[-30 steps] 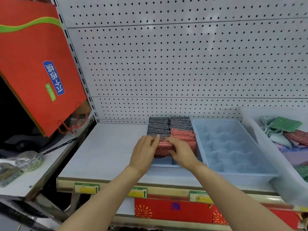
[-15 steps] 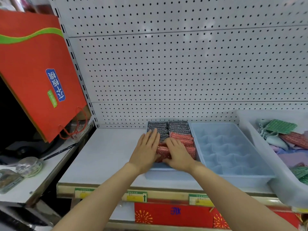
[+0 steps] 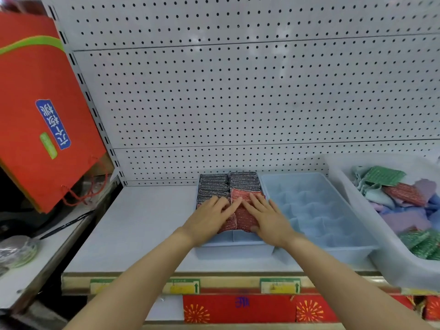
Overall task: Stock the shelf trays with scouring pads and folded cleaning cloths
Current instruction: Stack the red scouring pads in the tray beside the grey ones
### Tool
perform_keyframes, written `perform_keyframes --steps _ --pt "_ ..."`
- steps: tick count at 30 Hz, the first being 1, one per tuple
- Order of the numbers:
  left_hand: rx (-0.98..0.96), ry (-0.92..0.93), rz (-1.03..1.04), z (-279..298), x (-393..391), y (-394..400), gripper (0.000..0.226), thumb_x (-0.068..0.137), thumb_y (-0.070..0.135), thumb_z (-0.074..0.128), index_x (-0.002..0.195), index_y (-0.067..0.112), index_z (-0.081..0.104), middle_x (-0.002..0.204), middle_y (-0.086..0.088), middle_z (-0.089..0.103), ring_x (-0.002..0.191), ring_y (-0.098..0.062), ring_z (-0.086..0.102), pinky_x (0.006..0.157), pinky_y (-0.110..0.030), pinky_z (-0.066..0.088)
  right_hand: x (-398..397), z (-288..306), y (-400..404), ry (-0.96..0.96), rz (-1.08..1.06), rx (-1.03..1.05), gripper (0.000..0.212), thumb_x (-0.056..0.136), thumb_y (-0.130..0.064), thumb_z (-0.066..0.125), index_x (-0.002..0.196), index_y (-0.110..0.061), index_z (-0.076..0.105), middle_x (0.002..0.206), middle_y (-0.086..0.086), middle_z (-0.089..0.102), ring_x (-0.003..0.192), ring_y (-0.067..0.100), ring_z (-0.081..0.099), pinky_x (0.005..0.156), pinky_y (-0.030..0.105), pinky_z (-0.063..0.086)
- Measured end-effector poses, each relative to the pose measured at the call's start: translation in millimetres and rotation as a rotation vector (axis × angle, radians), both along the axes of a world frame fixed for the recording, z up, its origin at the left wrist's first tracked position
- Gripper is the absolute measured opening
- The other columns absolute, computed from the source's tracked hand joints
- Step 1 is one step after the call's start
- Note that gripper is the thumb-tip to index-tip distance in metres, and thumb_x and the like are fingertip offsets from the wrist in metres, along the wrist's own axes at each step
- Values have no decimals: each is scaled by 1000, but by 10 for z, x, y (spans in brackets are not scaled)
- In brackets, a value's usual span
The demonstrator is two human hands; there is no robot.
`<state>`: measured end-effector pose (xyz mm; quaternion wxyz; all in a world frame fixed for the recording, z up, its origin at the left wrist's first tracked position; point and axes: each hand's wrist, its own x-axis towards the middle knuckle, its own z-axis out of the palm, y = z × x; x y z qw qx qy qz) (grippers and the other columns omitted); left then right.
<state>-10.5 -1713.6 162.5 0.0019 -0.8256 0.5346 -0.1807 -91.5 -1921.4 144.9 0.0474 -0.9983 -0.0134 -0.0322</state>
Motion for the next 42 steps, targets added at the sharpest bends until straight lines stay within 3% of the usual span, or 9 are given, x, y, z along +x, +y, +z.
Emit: perform_keyframes --steps 7,11,17,20,26,30,34,37,42 --pt "347 -139 -71 201 130 -121 60 102 3 31 155 4 3 128 -20 45 114 -35 43 98 -42 38 -15 -2 -20 15 18 -19 82 93 -34 53 152 -31 -5 160 -1 -12 147 17 -14 120 41 -6" --pt "398 -133 -206 218 197 -116 51 95 9 43 146 3 39 105 -12 62 92 -27 57 78 -35 49 -33 0 -21 12 24 -25 79 95 -39 49 152 -32 -5 160 -3 -13 147 16 -14 120 41 -7" --pt "111 234 33 187 64 -46 90 91 23 65 157 20 4 117 -5 54 101 -24 48 85 -35 44 -38 0 -6 2 18 -47 78 96 -44 46 152 -30 -7 160 -1 -13 148 17 -13 119 41 -6" --pt "64 270 36 235 41 -19 96 88 10 66 155 33 1 99 -5 57 90 -23 49 76 -36 45 -40 -8 -7 -8 22 -26 79 95 -42 48 152 -30 -6 161 0 -11 148 18 -11 119 42 -5" --pt "175 219 50 302 118 -50 93 81 1 64 153 34 14 83 -11 56 78 -29 55 61 -36 41 -44 -11 -17 -9 21 -47 77 96 -42 46 152 -31 -5 161 -1 -11 148 17 -11 119 42 -5" --pt "107 310 13 100 167 -4 73 84 19 72 145 27 33 114 -5 58 105 -24 51 85 -37 46 -35 -33 -23 -17 3 -44 76 96 -44 45 152 -32 -5 161 -1 -11 148 17 -11 119 42 -5" --pt "90 46 17 -40 162 32 74 93 60 45 153 23 24 152 -4 33 138 -27 29 114 -43 27 -33 -27 -16 -21 -1 -45 75 96 -45 44 152 -32 -4 161 0 -11 148 19 -10 119 42 -5" --pt "201 134 121 -124 173 -38 82 93 68 14 157 19 0 164 -4 -2 151 -28 -1 122 -46 8 -37 -28 -11 -19 3 -73 74 97 -47 41 152 -31 -5 161 0 -10 148 19 -10 119 43 -5" --pt "197 265 201 -126 131 -120 89 80 76 -13 154 27 -15 162 3 -18 149 -20 -18 122 -42 -6 -53 11 -7 8 8 -59 73 97 -48 40 152 -32 -5 161 0 -11 148 20 -12 119 44 -6"
